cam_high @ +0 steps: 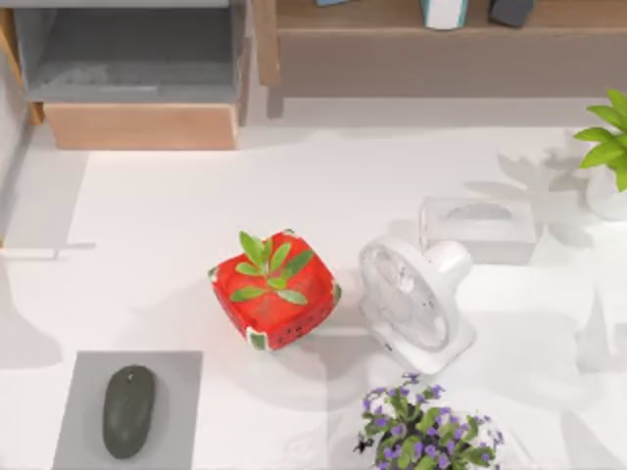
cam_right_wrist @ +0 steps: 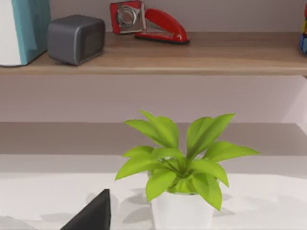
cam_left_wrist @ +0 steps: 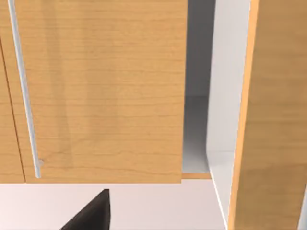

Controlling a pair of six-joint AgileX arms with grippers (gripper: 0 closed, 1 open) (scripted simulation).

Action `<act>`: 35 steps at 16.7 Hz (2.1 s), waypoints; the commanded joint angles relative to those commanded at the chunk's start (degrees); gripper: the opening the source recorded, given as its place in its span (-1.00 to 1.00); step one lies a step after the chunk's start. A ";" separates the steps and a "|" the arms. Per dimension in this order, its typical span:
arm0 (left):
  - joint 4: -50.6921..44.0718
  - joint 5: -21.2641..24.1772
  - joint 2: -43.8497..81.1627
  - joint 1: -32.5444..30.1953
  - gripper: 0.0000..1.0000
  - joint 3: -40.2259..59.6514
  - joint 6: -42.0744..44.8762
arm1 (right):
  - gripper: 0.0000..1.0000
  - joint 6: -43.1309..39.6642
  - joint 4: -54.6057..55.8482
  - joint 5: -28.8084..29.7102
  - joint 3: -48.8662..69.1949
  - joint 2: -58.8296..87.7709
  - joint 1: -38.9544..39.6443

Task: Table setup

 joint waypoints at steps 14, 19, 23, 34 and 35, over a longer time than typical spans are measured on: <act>0.00 0.00 0.00 0.00 -0.81 0.00 0.00 | 1.00 0.00 0.00 0.00 0.00 0.00 0.00; 0.00 0.00 0.00 0.00 -1.00 0.00 0.00 | 1.00 0.00 0.00 0.00 0.00 0.00 0.00; 0.00 0.00 0.00 0.00 -1.00 0.00 0.00 | 1.00 0.00 0.00 0.00 0.00 0.00 0.00; -7.60 -6.90 5.79 -6.83 -1.00 12.50 -0.50 | 1.00 0.00 0.00 0.00 0.00 0.00 0.00; -7.60 -6.90 5.79 -6.83 -1.00 12.50 -0.50 | 1.00 0.00 0.00 0.00 0.00 0.00 0.00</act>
